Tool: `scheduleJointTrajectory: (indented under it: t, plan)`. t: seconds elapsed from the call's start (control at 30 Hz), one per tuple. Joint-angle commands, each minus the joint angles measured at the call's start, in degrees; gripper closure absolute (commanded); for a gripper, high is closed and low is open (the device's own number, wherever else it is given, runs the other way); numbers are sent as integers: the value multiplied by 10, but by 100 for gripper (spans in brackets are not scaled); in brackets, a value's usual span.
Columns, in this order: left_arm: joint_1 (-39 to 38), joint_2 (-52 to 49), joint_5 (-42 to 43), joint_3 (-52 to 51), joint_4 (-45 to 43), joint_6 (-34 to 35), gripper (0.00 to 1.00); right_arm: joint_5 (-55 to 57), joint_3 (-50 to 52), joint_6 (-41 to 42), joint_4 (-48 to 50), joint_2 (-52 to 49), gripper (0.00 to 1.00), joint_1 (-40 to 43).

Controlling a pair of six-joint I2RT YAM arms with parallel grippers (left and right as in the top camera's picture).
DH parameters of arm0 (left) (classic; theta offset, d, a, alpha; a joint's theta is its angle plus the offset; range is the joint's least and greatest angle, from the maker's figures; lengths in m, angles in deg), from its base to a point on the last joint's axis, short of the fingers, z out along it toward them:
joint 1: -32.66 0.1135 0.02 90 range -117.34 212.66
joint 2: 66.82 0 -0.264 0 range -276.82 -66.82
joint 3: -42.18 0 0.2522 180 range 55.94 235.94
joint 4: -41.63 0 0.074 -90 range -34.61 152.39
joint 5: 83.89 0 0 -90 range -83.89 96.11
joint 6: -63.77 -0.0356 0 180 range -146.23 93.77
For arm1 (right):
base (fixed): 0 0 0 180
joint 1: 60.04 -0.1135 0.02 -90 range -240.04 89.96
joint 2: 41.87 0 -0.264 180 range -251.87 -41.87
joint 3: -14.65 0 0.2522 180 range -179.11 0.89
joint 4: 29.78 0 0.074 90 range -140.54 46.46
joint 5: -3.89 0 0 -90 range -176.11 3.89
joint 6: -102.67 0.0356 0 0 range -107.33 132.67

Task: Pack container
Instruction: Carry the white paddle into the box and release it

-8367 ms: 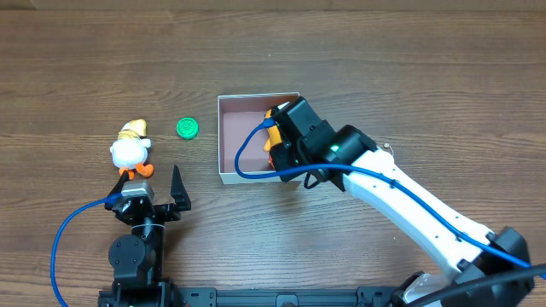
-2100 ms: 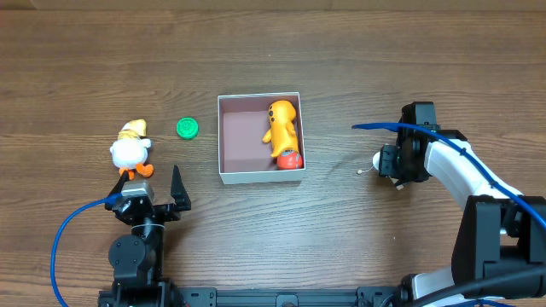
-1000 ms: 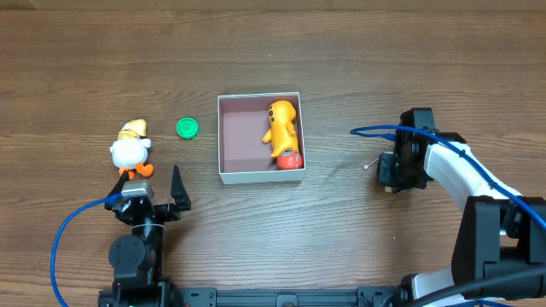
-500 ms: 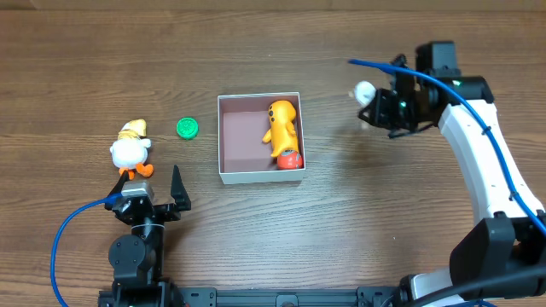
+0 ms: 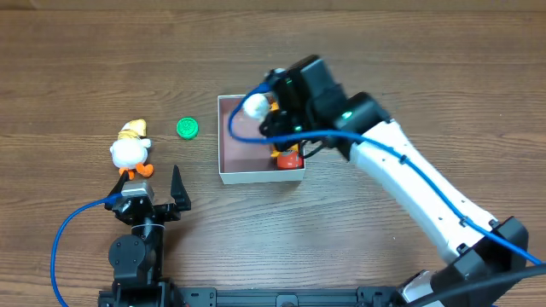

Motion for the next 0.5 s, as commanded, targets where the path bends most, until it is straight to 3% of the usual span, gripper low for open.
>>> scheduleJointTrajectory:
  t: [0.0, 0.17, 0.27, 0.47]
  plan:
    - [3, 4, 9, -1, -1, 5, 0, 56, 33, 0, 50, -3, 96, -33]
    - [3, 4, 9, -1, -1, 5, 0, 81, 47, 2, 90, -58, 96, -40]
    - [3, 4, 9, -1, -1, 5, 0, 87, 47, 2, 108, -85, 86, -40]
    - [3, 4, 9, -1, -1, 5, 0, 99, 47, 2, 130, -97, 82, -40]
